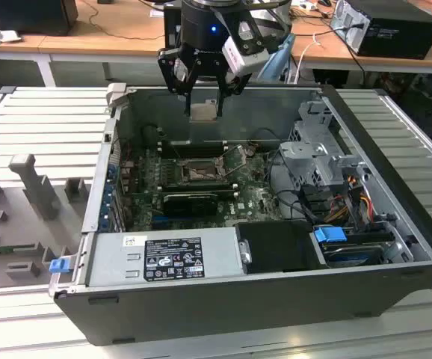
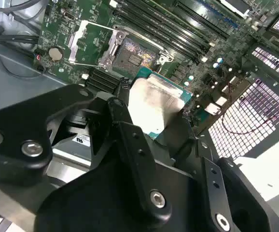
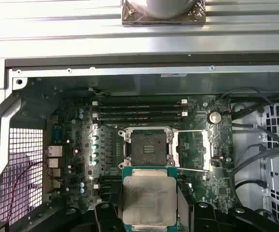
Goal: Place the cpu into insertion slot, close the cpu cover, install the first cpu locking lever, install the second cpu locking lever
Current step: 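Place the cpu into insertion slot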
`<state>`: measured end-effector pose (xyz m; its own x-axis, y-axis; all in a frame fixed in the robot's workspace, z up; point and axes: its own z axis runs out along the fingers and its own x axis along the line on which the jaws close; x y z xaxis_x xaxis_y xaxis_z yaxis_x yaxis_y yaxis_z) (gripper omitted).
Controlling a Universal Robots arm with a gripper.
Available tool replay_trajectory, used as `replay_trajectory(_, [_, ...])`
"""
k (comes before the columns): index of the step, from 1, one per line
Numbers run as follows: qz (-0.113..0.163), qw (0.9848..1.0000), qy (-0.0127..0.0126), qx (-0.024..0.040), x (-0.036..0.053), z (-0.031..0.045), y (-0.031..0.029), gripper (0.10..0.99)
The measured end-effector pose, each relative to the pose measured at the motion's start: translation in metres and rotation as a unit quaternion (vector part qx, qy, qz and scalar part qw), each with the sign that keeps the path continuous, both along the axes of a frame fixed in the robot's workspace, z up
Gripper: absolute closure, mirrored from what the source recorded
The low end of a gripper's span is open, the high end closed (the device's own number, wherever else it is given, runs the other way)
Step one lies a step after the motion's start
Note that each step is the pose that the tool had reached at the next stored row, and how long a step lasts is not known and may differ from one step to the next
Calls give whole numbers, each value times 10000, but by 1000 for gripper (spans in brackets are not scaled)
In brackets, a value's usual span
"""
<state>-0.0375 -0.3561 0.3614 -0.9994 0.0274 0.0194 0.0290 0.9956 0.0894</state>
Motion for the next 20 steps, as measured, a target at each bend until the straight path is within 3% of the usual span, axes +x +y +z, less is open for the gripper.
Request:
replay_trajectory(2, [-186, 9998, 0, 0, 0, 0, 0, 549])
replay_trajectory(14, [-539, 9985, 0, 0, 0, 0, 0, 549])
replay_trajectory(20, [-886, 9961, 0, 0, 0, -1, 0, 549])
